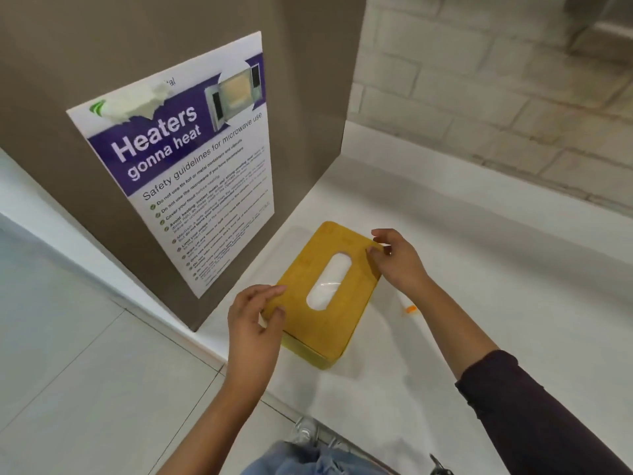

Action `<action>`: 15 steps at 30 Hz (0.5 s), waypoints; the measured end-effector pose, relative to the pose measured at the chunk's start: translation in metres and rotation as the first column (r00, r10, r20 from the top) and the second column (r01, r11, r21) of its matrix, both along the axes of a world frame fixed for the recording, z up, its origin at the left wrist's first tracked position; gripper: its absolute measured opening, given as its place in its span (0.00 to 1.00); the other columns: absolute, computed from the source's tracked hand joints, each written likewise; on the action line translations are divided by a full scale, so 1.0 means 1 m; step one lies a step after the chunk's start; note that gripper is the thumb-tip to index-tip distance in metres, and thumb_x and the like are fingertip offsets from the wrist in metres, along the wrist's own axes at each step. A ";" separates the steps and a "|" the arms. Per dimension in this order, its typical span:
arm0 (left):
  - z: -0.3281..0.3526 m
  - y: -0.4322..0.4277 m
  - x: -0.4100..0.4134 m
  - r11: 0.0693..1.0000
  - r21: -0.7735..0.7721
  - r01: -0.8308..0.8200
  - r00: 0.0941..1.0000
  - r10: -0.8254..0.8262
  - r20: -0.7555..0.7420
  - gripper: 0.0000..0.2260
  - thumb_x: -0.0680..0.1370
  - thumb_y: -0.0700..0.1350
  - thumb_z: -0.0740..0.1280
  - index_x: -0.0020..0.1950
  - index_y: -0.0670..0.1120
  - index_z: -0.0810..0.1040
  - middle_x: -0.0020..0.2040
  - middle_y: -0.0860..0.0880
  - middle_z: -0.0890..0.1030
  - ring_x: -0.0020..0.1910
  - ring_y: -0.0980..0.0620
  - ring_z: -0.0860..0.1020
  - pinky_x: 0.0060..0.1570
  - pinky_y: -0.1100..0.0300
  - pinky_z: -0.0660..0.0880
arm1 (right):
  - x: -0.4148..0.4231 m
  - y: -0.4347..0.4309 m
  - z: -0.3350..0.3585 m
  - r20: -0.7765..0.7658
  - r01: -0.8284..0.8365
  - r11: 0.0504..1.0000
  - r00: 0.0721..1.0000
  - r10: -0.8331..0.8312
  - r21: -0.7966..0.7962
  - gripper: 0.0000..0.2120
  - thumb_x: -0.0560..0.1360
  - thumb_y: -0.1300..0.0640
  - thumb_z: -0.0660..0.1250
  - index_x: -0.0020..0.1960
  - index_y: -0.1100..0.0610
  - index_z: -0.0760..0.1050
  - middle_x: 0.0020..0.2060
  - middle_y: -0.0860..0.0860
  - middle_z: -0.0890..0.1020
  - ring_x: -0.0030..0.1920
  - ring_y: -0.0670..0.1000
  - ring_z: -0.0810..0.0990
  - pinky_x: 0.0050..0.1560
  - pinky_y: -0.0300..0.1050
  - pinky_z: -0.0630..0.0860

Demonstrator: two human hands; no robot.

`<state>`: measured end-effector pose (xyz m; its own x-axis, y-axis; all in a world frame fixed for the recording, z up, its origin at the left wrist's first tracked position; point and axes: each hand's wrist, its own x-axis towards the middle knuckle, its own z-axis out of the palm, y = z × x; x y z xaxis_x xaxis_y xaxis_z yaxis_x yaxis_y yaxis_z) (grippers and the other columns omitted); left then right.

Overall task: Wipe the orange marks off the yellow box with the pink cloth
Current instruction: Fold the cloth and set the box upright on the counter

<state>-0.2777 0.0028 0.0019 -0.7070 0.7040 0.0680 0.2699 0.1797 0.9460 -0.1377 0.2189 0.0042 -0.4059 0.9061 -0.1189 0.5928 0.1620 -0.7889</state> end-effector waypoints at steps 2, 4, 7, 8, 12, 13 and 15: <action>-0.009 -0.006 0.007 0.995 -0.072 -0.074 0.995 0.078 0.054 0.18 0.77 0.39 0.66 0.65 0.52 0.72 0.64 0.48 0.69 0.60 0.53 0.70 0.54 0.73 0.67 | -0.002 0.001 -0.002 0.022 -0.023 1.000 0.999 0.023 -0.019 0.18 0.77 0.56 0.63 0.66 0.54 0.69 0.61 0.51 0.75 0.53 0.48 0.73 0.51 0.39 0.67; -0.014 -0.010 0.017 0.979 -0.164 -0.121 0.968 0.153 0.200 0.24 0.78 0.44 0.65 0.73 0.51 0.61 0.71 0.47 0.63 0.67 0.48 0.67 0.61 0.59 0.66 | -0.003 0.002 -0.004 0.036 -0.035 0.999 0.999 0.036 -0.030 0.17 0.77 0.56 0.61 0.65 0.54 0.70 0.58 0.50 0.75 0.53 0.48 0.73 0.49 0.36 0.67; -0.013 -0.008 0.034 0.965 -0.238 -0.111 0.885 0.205 0.418 0.29 0.80 0.49 0.61 0.77 0.50 0.51 0.76 0.46 0.58 0.72 0.44 0.64 0.67 0.50 0.64 | -0.003 0.003 -0.006 0.042 -0.044 0.998 0.998 0.045 -0.044 0.13 0.77 0.55 0.60 0.61 0.53 0.72 0.50 0.46 0.76 0.48 0.46 0.74 0.37 0.29 0.65; -0.012 -0.006 0.040 0.970 -0.227 -0.089 0.865 0.188 0.466 0.28 0.80 0.50 0.59 0.77 0.51 0.49 0.76 0.47 0.59 0.72 0.44 0.63 0.67 0.50 0.63 | -0.002 0.004 -0.006 0.039 -0.045 0.998 0.998 0.047 -0.044 0.13 0.77 0.54 0.60 0.61 0.53 0.72 0.49 0.46 0.76 0.47 0.46 0.73 0.36 0.28 0.64; -0.007 0.007 0.056 0.995 -0.090 -0.044 0.885 0.080 0.458 0.23 0.81 0.47 0.58 0.74 0.51 0.53 0.66 0.53 0.67 0.62 0.51 0.69 0.58 0.58 0.64 | 0.000 0.008 -0.003 0.014 -0.036 0.998 0.999 0.037 -0.054 0.12 0.77 0.55 0.61 0.59 0.53 0.74 0.48 0.45 0.76 0.45 0.44 0.73 0.36 0.27 0.64; -0.006 0.012 0.055 0.996 -0.078 -0.051 0.886 0.081 0.457 0.22 0.81 0.45 0.58 0.73 0.50 0.54 0.64 0.53 0.67 0.60 0.51 0.69 0.57 0.58 0.64 | 0.001 0.009 -0.001 0.002 -0.020 0.998 1.000 0.021 -0.058 0.11 0.76 0.55 0.62 0.58 0.53 0.75 0.47 0.45 0.76 0.43 0.43 0.74 0.36 0.28 0.65; -0.005 0.024 0.050 0.997 -0.060 -0.038 0.890 0.061 0.451 0.21 0.81 0.44 0.58 0.73 0.48 0.56 0.63 0.53 0.69 0.59 0.52 0.70 0.56 0.58 0.65 | 0.004 0.014 0.005 -0.035 0.021 0.998 0.999 -0.023 -0.054 0.11 0.76 0.54 0.63 0.57 0.52 0.75 0.47 0.45 0.76 0.42 0.40 0.73 0.36 0.28 0.65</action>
